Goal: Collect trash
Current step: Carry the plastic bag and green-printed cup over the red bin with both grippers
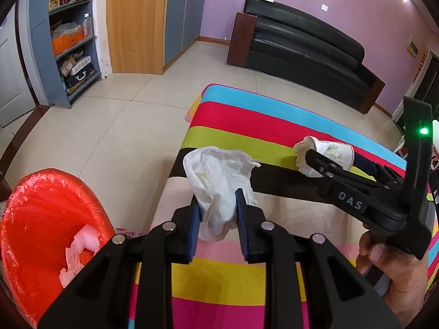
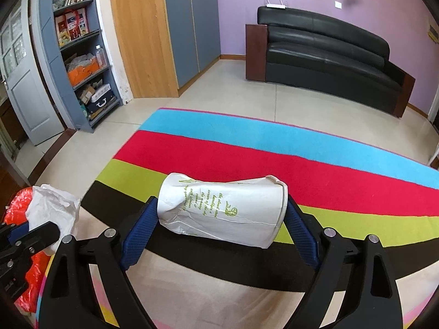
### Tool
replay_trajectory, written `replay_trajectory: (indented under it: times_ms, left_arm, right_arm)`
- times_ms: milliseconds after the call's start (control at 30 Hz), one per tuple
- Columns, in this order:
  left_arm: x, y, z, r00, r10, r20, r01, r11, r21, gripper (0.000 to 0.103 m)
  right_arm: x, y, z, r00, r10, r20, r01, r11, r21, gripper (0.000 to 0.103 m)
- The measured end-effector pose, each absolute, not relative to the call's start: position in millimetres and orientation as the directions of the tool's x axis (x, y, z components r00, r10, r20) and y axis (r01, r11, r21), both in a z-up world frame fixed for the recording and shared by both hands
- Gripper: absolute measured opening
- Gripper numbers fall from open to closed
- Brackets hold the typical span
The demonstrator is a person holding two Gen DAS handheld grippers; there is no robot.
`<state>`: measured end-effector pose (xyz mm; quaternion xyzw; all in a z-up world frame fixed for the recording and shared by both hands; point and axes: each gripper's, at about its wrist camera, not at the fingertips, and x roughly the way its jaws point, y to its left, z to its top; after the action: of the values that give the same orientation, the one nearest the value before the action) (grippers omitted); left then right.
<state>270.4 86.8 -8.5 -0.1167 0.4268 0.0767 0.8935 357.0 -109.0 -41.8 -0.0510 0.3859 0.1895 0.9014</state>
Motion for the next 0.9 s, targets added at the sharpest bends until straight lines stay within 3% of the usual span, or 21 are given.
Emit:
replay_trajectory:
  times_ms: [633,900]
  left_arm:
    - [194.8,119.7,48.3,0.686,0.091,-0.722,-0.276,0.951,-0.142,0.024]
    - [147.4,136.7,81.8,0.720,0.129,-0.682,-0.299,0.944,-0.137,0.024]
  right_arm:
    - [267.5,-102.5,39.5,0.687,0.416,-0.597,-0.478,0.876,0.061,0.083]
    - [221.6,-95.6,49.2,0.666,0.467,-0.582,-0.536,0.842,0.063,0.083]
